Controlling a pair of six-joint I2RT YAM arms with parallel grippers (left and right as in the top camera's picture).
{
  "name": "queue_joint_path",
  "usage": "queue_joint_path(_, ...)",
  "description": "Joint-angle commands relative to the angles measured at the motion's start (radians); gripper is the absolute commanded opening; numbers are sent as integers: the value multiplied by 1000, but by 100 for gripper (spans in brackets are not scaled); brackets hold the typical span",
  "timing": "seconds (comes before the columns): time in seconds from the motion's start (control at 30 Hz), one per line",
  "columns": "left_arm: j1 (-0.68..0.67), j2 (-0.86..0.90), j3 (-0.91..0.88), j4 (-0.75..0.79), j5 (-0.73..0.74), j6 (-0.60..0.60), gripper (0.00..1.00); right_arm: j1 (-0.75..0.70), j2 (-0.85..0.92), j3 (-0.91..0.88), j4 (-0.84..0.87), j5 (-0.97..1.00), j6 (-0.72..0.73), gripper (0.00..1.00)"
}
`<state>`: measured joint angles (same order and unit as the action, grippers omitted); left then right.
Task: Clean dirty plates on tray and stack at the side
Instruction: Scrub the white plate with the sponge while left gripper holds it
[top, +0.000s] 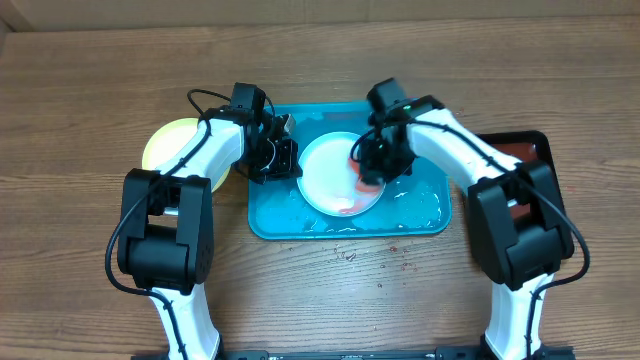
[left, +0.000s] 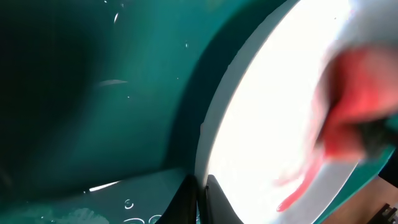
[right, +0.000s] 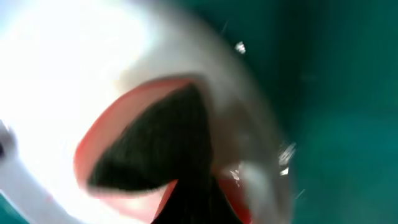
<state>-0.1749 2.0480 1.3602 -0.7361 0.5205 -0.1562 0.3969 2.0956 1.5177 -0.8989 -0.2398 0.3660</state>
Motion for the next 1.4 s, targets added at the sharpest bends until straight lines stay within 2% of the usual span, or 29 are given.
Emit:
queue_joint_path(0.0, -2, 8, -3, 0, 30, 19, 4, -20, -1, 43, 75, 33, -19, 4)
queue_joint_path(0.27, -2, 8, -3, 0, 31, 19, 4, 55, 4, 41, 201, -89, -8, 4)
queue_joint_path(0.5, -2, 8, -3, 0, 30, 19, 4, 150, 37, 41, 195, -95, 27, 4)
queue_joint_path(0.7, -2, 8, -3, 0, 31, 19, 4, 153, 42, 43, 184, -75, 10, 4)
queue_joint_path(0.87, -2, 8, -3, 0, 30, 19, 4, 98, 42, 83, 89, 22, -35, 4)
queue_joint_path(1.1, -2, 8, -3, 0, 30, 19, 4, 53, 42, 174, -100, 308, -87, 4)
queue_joint_path(1.37, -2, 8, -3, 0, 30, 19, 4, 116, 42, 170, -174, 287, -86, 4)
